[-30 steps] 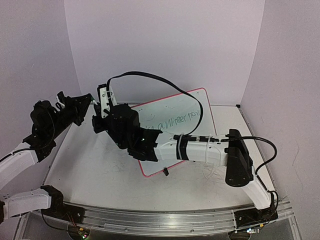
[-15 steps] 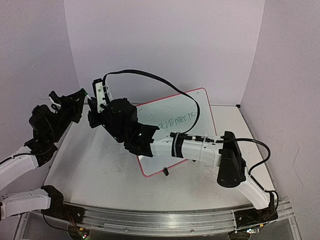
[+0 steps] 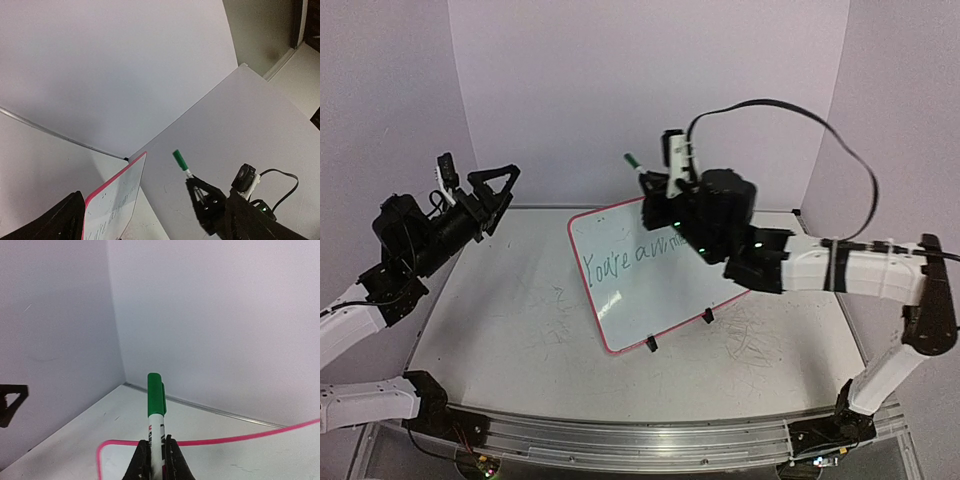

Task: Write a sentence on the whiteboard
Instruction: Put down the whiteboard marker at the corner of the board.

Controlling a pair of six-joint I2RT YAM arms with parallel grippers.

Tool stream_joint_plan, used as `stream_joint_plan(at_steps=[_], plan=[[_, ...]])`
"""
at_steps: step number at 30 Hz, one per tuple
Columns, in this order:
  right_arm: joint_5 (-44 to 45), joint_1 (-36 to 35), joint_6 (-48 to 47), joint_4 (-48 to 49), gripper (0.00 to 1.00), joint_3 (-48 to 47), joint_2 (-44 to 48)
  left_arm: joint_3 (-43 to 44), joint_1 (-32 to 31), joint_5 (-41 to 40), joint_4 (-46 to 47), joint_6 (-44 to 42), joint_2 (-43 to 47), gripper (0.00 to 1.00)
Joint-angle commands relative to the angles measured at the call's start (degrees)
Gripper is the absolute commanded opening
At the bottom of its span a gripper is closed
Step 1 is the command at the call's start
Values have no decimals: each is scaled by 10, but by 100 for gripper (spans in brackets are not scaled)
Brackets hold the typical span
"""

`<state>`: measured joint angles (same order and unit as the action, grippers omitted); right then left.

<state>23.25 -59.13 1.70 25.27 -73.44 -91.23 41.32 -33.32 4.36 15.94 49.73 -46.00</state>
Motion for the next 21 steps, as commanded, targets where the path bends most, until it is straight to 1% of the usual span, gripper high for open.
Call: stream_joint_plan(at_steps=[1, 4, 7, 9, 11, 15, 18, 21], plan=[[56, 70, 58, -77, 0, 123, 178, 45, 4, -24, -35, -95, 14, 99], [38, 150, 108, -149, 0, 219, 270, 53, 4, -28, -55, -117, 9, 100], [-6, 231, 162, -202, 0, 300, 315, 73, 4, -19, -81, -139, -10, 99], [-41, 276, 199, -215, 0, 354, 331, 75, 4, -4, -84, -149, -18, 99], [-57, 311, 230, -216, 1, 399, 341, 75, 4, 6, -85, -154, -24, 100], [-101, 358, 286, -207, 2, 460, 343, 76, 4, 24, -85, -156, -34, 100], [-102, 381, 316, -205, 2, 482, 336, 78, 4, 27, -85, -159, -38, 99], [-138, 406, 353, -204, 7, 494, 311, 76, 4, 25, -84, -162, -32, 100]])
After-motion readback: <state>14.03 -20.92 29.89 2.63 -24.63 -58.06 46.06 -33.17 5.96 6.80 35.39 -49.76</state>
